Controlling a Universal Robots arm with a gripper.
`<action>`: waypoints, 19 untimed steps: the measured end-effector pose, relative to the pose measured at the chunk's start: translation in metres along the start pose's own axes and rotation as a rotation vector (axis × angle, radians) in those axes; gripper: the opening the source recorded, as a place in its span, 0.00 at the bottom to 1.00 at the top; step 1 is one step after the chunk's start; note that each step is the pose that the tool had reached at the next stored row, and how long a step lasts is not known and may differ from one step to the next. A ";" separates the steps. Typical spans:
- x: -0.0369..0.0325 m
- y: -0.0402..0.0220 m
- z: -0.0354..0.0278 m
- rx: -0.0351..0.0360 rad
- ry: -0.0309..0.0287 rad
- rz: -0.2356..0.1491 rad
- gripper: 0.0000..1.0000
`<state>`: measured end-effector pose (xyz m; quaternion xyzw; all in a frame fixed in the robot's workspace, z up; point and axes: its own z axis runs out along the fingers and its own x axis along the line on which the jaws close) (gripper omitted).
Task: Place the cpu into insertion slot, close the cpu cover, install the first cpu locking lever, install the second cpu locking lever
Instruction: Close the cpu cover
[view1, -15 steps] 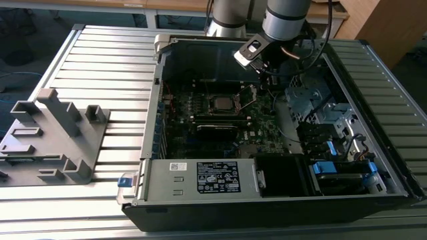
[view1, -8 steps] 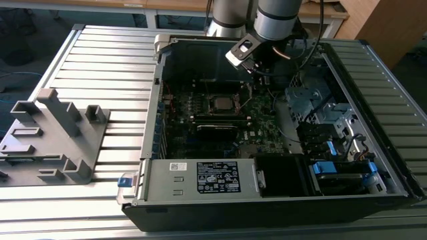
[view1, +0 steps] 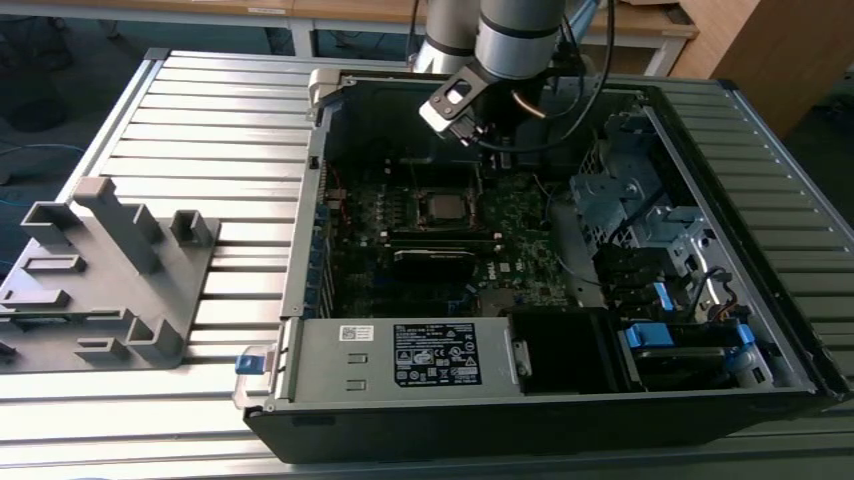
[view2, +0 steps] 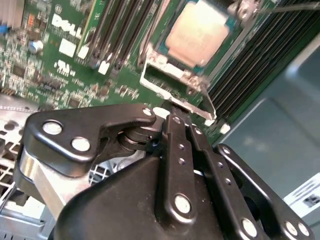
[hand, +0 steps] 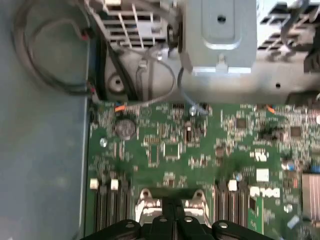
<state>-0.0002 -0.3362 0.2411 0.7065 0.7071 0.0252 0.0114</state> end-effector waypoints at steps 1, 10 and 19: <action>0.0000 -0.0034 -0.0002 -0.0008 -0.0002 0.000 0.11; 0.0000 -0.0085 -0.0005 -0.0001 -0.0004 0.000 0.11; 0.0000 -0.0086 0.0000 0.0361 -0.0004 0.001 0.11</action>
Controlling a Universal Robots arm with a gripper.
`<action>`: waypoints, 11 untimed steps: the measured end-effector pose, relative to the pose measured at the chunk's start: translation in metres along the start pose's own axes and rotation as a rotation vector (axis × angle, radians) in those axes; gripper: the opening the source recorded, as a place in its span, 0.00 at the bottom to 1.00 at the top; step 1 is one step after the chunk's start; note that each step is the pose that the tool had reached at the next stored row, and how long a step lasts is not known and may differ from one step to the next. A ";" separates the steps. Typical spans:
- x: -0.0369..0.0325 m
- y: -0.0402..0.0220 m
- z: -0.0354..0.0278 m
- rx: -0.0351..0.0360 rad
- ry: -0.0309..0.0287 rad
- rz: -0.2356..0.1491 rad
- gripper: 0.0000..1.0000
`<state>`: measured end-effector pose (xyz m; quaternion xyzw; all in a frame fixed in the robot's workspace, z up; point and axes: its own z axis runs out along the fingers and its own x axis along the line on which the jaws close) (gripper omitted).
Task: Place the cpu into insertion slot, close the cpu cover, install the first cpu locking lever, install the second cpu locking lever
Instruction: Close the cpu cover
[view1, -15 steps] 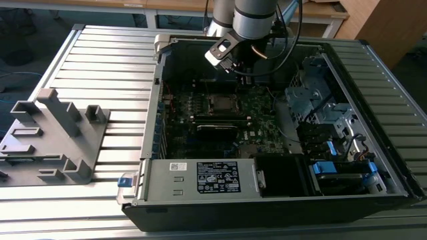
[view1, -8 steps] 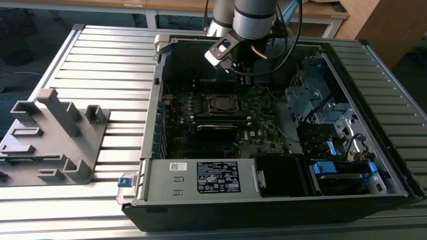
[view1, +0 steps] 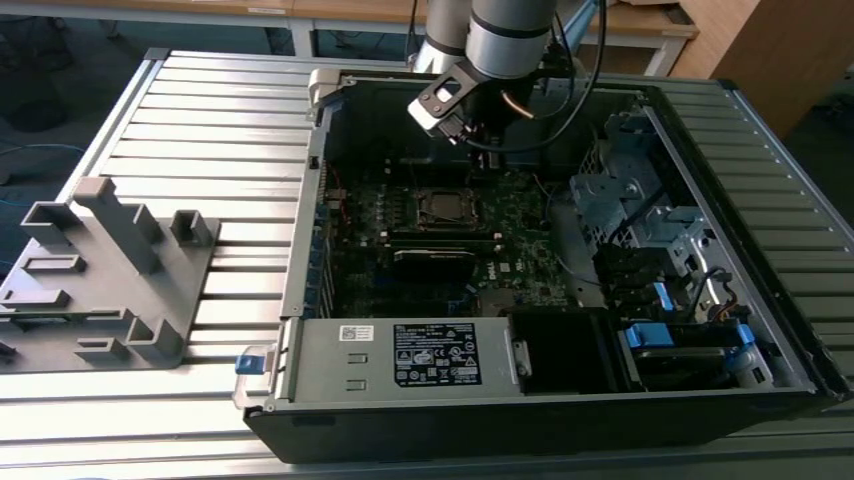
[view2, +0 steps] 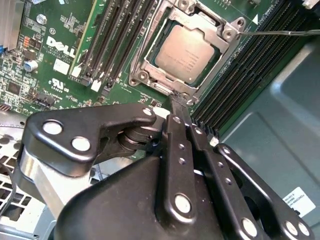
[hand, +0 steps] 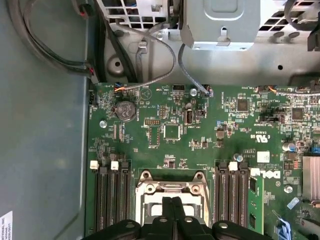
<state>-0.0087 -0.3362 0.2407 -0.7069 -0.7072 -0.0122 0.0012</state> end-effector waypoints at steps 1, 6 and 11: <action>0.0000 -0.0006 0.0002 0.0000 0.0000 0.000 0.11; -0.0001 -0.0168 0.0021 0.0000 0.0000 0.000 0.11; -0.0001 -0.0281 0.0063 0.0000 -0.0018 0.003 0.11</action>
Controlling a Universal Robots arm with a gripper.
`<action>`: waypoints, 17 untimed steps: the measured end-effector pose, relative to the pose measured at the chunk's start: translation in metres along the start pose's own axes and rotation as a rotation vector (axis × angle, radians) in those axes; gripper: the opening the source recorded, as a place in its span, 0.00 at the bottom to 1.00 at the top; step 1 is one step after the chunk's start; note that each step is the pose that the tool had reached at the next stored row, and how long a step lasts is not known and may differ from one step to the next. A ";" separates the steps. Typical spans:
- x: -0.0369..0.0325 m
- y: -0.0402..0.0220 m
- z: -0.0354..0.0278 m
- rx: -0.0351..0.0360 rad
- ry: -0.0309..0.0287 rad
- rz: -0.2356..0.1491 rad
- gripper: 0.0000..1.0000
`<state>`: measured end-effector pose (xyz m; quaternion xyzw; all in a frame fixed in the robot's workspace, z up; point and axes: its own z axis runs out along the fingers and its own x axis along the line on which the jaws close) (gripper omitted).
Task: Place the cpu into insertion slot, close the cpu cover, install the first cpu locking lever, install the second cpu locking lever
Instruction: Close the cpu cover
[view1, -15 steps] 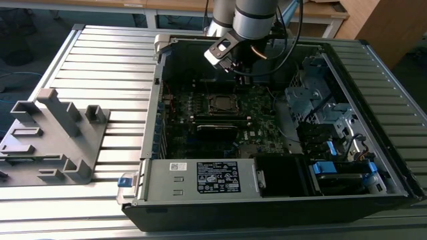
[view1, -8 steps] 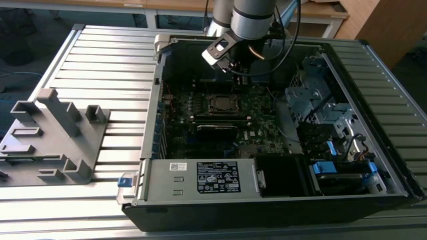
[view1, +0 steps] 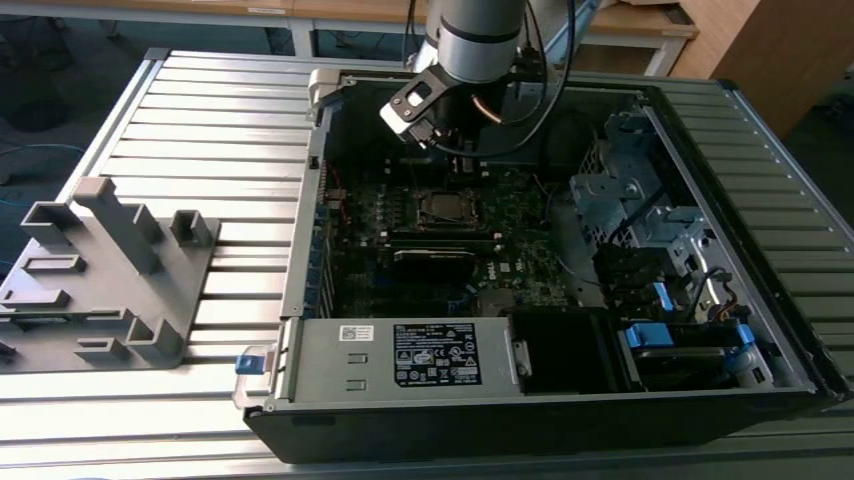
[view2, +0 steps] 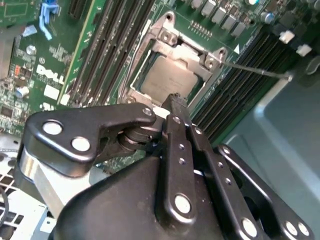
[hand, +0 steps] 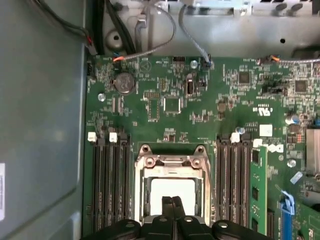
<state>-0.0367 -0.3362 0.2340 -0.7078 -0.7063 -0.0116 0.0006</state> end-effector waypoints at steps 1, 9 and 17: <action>0.0000 -0.0005 0.0011 0.0000 -0.0006 0.001 0.11; -0.0013 -0.0039 0.0080 0.0000 -0.0020 0.002 0.11; -0.0014 -0.0076 0.0096 -0.0001 -0.0021 0.003 0.11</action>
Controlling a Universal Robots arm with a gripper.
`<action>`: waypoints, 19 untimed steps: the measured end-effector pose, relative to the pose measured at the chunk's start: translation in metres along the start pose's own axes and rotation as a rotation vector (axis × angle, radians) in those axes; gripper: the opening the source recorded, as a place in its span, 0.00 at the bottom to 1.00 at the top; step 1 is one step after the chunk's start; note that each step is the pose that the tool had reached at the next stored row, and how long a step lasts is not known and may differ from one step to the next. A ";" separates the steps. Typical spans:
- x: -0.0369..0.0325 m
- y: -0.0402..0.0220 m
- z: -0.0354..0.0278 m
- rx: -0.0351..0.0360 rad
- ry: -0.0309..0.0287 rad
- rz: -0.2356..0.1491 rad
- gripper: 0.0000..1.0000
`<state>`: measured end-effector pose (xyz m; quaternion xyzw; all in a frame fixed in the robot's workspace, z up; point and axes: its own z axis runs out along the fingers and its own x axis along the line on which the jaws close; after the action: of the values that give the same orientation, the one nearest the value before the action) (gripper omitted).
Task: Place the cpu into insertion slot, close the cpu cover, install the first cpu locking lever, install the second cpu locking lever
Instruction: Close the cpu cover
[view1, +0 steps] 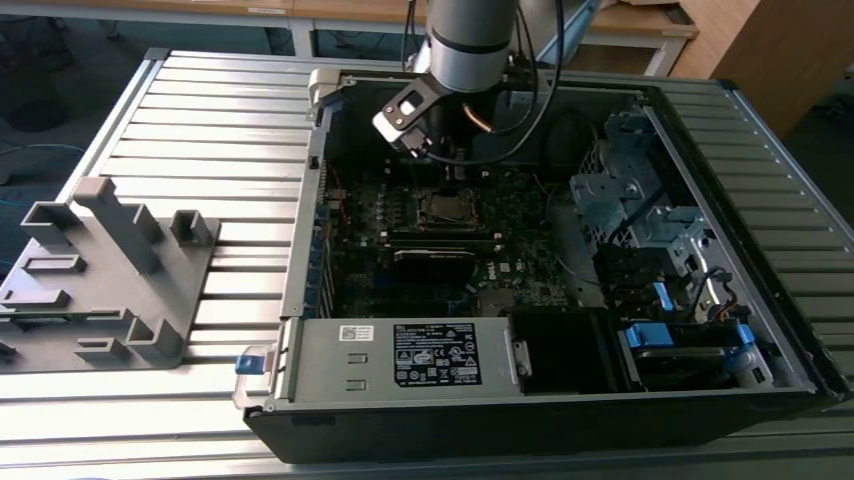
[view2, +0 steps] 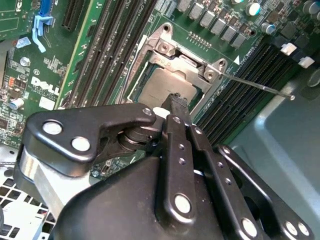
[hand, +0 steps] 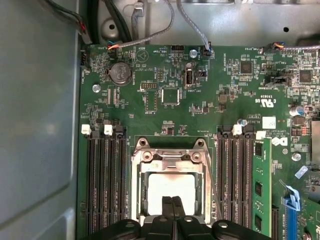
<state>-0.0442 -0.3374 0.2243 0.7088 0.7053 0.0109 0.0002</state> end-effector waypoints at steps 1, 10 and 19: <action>0.0000 -0.0003 0.0000 0.0001 0.0000 0.000 0.11; -0.0014 -0.0003 0.0000 0.0001 -0.0001 0.000 0.11; -0.0015 -0.0003 0.0000 0.0001 -0.0001 0.000 0.11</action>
<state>-0.0445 -0.3389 0.2243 0.7088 0.7053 0.0109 0.0002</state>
